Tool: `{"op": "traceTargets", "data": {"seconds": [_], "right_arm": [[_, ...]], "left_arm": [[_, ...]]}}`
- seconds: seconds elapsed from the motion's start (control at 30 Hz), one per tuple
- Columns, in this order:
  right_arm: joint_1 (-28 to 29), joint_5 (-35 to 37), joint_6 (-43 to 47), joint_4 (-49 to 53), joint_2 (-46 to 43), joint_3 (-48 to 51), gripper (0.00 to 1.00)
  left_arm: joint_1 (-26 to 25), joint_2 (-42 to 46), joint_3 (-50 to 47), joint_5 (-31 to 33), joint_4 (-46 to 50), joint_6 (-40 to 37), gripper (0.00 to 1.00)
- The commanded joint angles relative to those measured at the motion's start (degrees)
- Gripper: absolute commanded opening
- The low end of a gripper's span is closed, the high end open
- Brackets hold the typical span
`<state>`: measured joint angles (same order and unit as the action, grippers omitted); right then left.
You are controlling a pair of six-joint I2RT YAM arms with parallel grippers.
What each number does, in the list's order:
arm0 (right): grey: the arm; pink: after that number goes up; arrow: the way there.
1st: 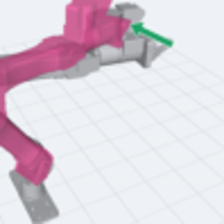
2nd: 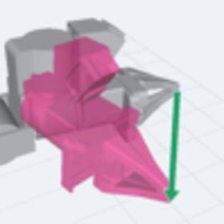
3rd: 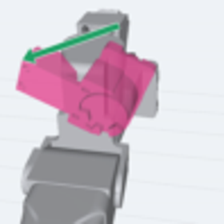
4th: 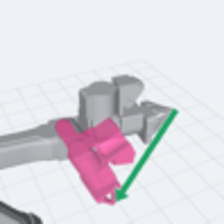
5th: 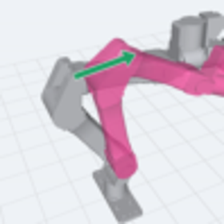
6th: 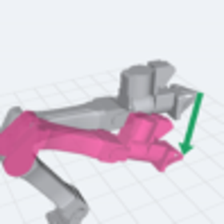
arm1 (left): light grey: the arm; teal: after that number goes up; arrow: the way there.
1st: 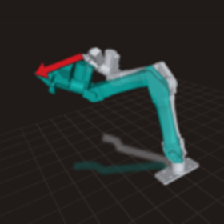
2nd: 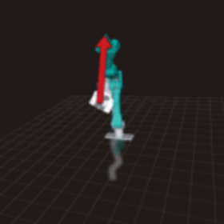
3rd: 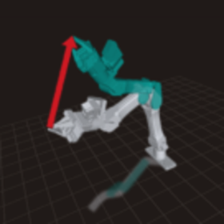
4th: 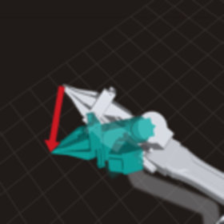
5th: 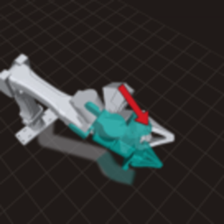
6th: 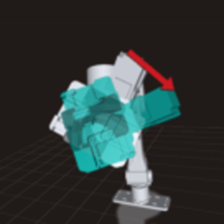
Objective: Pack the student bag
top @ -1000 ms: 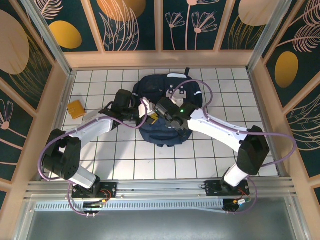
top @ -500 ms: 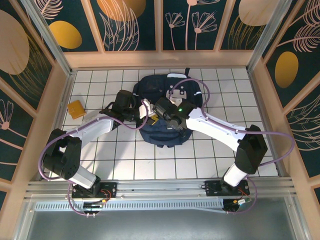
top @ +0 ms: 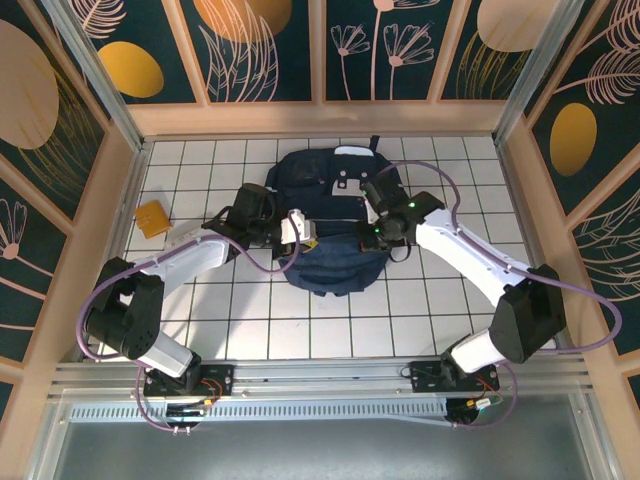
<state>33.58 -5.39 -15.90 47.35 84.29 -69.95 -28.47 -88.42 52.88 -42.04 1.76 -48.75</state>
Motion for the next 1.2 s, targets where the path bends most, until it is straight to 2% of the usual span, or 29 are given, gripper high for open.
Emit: {"op": "traceTargets", "data": {"seconds": [0.0,0.13,0.27,0.37,0.43,0.5,0.57,0.67,0.77,0.87,0.93,1.03,1.17], "right_arm": [[-7.8,4.5,6.1,7.8,-0.6,1.3,0.00],[-11.6,1.9,10.0,6.5,0.4,2.4,0.00],[-13.0,0.5,13.6,2.0,1.8,3.9,0.00],[-13.8,-2.3,15.2,-2.3,3.1,6.1,0.00],[-13.9,-6.2,14.9,-2.4,4.2,6.1,0.00],[-13.0,-10.0,13.4,-2.5,4.0,6.2,0.00],[-10.7,-13.8,11.4,-4.8,2.0,7.1,0.00],[-7.9,-18.9,7.9,-10.6,0.4,8.0,0.00],[-5.4,-20.8,5.8,-13.7,2.0,6.8,0.00],[-2.9,-22.0,5.1,-16.6,3.7,5.6,0.00],[-2.6,-22.9,5.1,-17.8,4.6,4.4,0.00],[-0.7,-23.3,5.6,-16.7,6.0,1.8,0.00],[-0.6,-23.0,5.8,-16.8,5.0,1.8,0.00]], "left_arm": [[1.7,1.5,-2.1,4.7,5.0,-10.2,0.00],[1.7,2.1,-2.6,5.6,5.4,-14.7,0.00],[1.7,2.5,-3.4,5.2,6.5,-20.1,0.00],[1.9,1.9,-3.0,9.6,6.7,-23.6,0.00],[4.0,0.9,-1.7,12.0,6.5,-23.5,0.00],[7.1,-0.2,0.0,10.3,5.2,-22.5,0.00],[7.9,-0.9,1.0,10.2,3.4,-22.2,0.14],[7.8,-0.7,2.5,6.4,5.4,-21.0,0.53],[5.1,2.1,1.9,-0.1,6.7,-19.0,0.73],[-2.0,3.8,-0.4,4.5,4.5,-16.3,0.74],[-4.7,3.2,0.0,5.2,3.3,-11.8,0.72],[-5.1,2.3,-0.3,5.3,-1.1,-4.8,0.66],[-6.4,0.4,0.7,9.9,-1.2,-5.0,0.61]]}}
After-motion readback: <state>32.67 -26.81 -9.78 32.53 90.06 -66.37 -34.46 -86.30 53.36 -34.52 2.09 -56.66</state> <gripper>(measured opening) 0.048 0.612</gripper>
